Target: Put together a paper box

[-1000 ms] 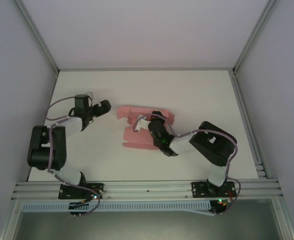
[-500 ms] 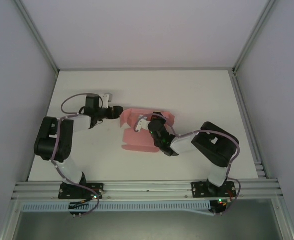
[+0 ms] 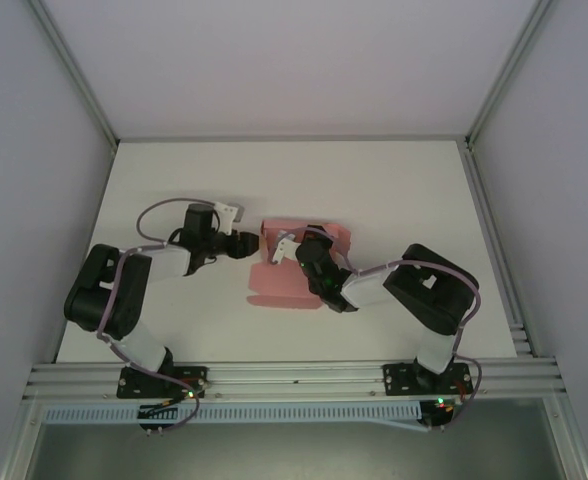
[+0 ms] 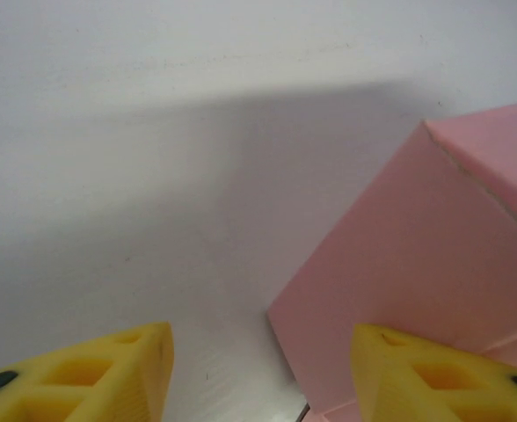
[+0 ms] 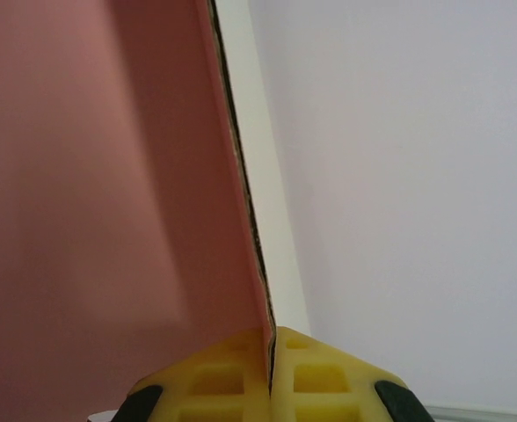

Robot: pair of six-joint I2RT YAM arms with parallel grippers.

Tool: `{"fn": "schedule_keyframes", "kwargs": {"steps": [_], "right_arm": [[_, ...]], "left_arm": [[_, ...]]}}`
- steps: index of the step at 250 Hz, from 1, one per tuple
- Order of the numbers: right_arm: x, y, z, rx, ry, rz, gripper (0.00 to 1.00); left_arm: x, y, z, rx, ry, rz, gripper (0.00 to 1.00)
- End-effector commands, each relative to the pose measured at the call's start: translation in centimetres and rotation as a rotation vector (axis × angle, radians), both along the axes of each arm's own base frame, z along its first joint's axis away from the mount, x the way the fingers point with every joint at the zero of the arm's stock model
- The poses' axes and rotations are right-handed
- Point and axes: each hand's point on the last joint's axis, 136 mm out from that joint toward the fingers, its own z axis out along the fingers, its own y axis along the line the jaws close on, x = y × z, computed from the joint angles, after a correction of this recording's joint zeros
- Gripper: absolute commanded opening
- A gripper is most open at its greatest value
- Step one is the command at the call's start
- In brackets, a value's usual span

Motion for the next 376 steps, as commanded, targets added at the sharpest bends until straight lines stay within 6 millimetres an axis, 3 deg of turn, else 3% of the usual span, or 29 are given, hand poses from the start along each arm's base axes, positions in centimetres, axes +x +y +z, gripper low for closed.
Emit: {"fn": "schedule_keyframes", "kwargs": {"steps": [1,49,119,158,184,204,231,275,302,319,355,376], "right_arm": [[0.0,-0.2,0.5,0.03,0.005,-0.011,0.0],[0.0,-0.3,0.4,0.022,0.011,-0.012,0.0],[-0.3,-0.4,0.2,0.027,0.031,-0.002,0.0],[-0.4,-0.2,-0.3,0.028,0.054,0.007,0.0],[-0.6,-0.2,-0.5,0.028,0.065,0.012,0.0],[-0.7,-0.2,-0.8,0.027,0.084,0.017,0.0],[-1.0,-0.1,-0.8,0.047,0.101,0.025,0.0],[-1.6,0.4,-1.4,0.066,0.165,0.054,0.0],[-1.7,0.3,-1.6,0.061,0.175,0.048,0.0],[-1.6,0.1,-1.5,0.063,0.169,0.036,0.0],[-1.1,-0.6,-1.4,0.051,0.151,-0.011,0.0],[-0.9,-1.2,-1.5,0.048,0.143,-0.039,0.0]], "left_arm": [[-1.2,-0.8,0.8,-0.008,-0.065,-0.054,0.55],[-2.6,-1.7,2.0,0.003,-0.135,-0.116,0.53],[-1.0,-3.2,2.3,0.026,-0.162,-0.146,0.56],[-0.8,-4.3,2.2,0.052,-0.18,-0.176,0.66],[0.0,-3.9,1.8,0.085,-0.189,-0.126,0.61],[0.8,-3.5,1.6,0.106,-0.203,-0.069,0.49],[1.7,-3.0,1.6,0.165,-0.258,0.013,0.53],[1.8,-4.1,2.1,0.196,-0.354,0.021,0.49],[2.5,-4.0,1.5,0.235,-0.345,0.059,0.32],[2.7,-3.4,1.1,0.294,-0.358,0.105,0.28],[2.5,-1.2,-0.3,0.416,-0.367,0.227,0.0],[2.5,0.5,-1.0,0.484,-0.365,0.311,0.0]]}}
